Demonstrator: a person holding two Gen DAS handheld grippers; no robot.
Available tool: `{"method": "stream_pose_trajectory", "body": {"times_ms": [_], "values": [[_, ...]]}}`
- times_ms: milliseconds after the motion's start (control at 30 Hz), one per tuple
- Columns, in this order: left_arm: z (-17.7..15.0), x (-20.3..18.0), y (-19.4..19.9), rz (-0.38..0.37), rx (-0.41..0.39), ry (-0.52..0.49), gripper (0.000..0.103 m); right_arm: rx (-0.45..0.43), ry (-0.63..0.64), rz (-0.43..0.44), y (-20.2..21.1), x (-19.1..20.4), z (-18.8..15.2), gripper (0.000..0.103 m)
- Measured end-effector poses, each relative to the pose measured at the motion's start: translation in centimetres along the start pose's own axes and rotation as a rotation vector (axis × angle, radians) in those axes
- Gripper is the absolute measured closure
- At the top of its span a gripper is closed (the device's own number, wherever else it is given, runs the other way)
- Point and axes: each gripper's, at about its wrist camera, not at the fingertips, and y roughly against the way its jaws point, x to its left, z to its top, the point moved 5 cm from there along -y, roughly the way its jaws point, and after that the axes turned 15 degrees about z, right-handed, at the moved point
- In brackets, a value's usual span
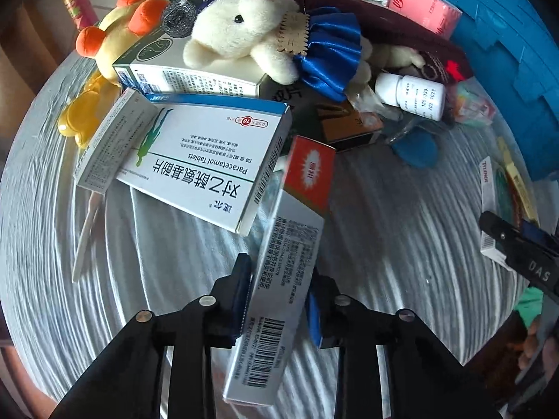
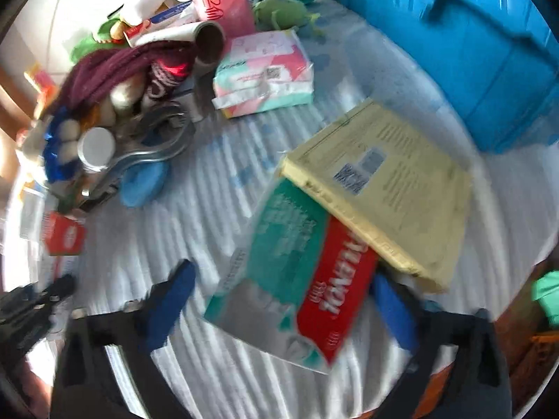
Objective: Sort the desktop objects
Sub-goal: 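Grasp the red-white tube box with the left tool while the right tool grasps the Tylenol box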
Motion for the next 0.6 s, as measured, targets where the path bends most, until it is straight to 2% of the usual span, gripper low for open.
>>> {"method": "stream_pose_trajectory", "body": {"times_ms": [133,333,367,400,567,600], "values": [[0.8,0.7,1.9,-0.004,-0.029,0.021,0.077,0.015,0.059,0.025,0.3,1.4,-0.4,0.02],[1.9,1.8,4.7,-0.011,-0.073,0.053,0.077,-0.019,0.14,0.087,2.7,4.7,0.3,0.025],[2.1,2.0,5.2,-0.012,-0.081,0.058,0.077,-0.022,0.14,0.093,3.0,4.8,0.5,0.04],[1.5,2.2,5.5,-0.013,-0.085,0.065,0.077,-0.026,0.136,0.102,3.3,4.9,0.6,0.081],[-1.9,0.9,6.1,-0.01,-0.087,0.074,0.077,-0.011,0.113,0.102,4.8,4.1,-0.4,0.08],[-3.2,0.3,6.1,-0.007,-0.084,0.071,0.077,-0.007,0.107,0.104,4.8,3.8,-0.8,0.076]]}}
